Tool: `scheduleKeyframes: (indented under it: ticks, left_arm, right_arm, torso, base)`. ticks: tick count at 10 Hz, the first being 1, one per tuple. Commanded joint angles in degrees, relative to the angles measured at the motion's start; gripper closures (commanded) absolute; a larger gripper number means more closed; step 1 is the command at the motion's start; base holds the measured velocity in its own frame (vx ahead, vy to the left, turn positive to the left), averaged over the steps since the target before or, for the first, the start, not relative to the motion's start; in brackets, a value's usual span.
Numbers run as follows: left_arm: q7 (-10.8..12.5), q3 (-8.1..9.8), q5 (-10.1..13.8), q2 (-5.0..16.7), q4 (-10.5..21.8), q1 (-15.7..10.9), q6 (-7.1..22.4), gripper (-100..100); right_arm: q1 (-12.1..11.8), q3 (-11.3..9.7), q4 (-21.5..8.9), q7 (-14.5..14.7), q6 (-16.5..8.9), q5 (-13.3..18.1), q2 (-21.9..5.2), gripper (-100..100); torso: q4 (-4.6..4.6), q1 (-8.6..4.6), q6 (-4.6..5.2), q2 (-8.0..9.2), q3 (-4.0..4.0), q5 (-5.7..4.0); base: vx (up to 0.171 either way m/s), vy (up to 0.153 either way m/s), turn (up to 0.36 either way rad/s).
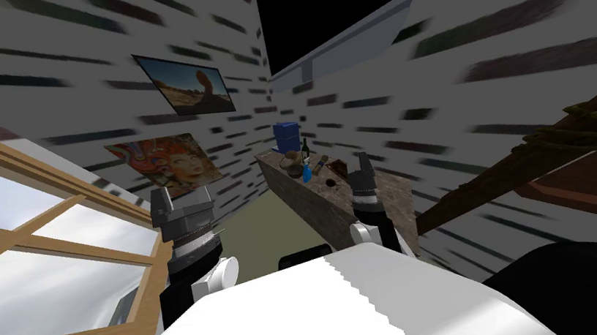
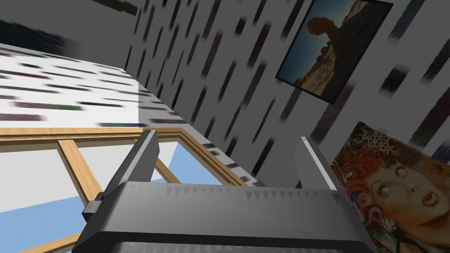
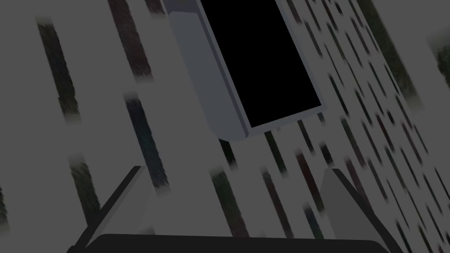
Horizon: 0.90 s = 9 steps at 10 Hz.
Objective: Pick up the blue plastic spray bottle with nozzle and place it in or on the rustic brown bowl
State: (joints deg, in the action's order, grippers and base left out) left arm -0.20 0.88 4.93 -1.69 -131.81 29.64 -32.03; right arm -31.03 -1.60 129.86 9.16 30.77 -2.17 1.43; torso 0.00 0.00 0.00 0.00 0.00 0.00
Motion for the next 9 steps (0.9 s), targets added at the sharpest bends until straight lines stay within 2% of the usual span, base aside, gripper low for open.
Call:
scheduleKeyframes:
  ticks: [1,4,9]
  left_arm:
    - [0.0,0.0,0.0,0.0,0.0,0.0,0.0,0]
    - [0.0,0.0,0.0,-0.01,0.0,0.01,0.0,0]
    - [0.0,-0.01,0.0,-0.01,0.0,0.01,0.0,0]
  right_arm:
    - [-0.09,0.11,0.05,0.3,-0.84,0.05,-2.0,-100]
    - [-0.46,0.55,0.23,1.48,-4.08,0.27,-6.17,-100]
    - [-1.44,2.01,0.46,4.9,-12.44,1.27,-10.75,-100]
  torso:
    - [0.0,0.0,0.0,0.0,0.0,0.0]
    - [-0.04,0.26,0.0,-0.18,-0.1,0.06]
    - [-0.07,0.6,0.0,-0.29,-0.17,0.14]
  base:
    - [0.015,0.022,-0.016]
    - [0.051,0.084,-0.031]
    - [0.081,0.164,-0.059]
